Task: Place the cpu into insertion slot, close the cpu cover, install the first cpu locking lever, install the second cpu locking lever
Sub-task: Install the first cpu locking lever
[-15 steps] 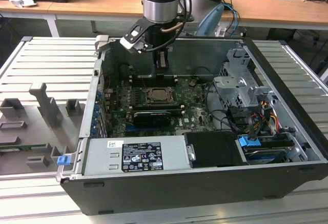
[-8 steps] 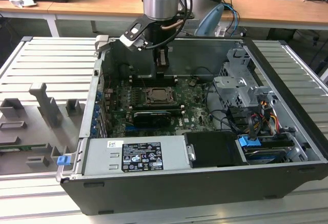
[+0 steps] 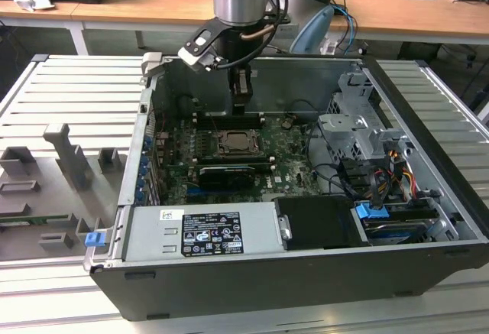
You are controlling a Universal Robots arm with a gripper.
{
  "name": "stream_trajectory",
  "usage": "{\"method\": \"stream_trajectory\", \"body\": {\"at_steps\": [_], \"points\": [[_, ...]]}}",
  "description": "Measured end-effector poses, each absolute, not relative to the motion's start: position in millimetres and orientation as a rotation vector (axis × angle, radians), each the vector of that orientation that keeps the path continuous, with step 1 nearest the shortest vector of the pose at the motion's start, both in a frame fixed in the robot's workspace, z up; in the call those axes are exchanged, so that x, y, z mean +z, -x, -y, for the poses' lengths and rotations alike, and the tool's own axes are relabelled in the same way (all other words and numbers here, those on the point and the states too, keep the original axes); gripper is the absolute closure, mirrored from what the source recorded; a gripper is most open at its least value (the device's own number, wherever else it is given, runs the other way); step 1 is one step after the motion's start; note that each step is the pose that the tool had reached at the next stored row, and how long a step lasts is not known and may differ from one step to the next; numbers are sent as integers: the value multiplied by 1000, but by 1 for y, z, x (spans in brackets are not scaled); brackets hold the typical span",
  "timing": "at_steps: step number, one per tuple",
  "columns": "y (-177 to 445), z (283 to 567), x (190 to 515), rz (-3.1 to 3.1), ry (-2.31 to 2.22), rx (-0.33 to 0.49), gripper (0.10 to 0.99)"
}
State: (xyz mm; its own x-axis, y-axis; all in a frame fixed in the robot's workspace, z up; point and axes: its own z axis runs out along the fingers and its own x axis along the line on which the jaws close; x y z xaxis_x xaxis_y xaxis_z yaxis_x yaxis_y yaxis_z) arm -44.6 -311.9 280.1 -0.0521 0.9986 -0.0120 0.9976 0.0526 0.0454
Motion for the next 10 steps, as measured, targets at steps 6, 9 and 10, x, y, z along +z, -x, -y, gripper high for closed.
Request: {"method": "stream_trajectory", "body": {"at_steps": [6,9,10], "points": [[45,311,282,-2249,-2134,36,980],[45,311,283,-2248,-2134,35,980],[45,310,284,-2248,-2133,35,980]]}}
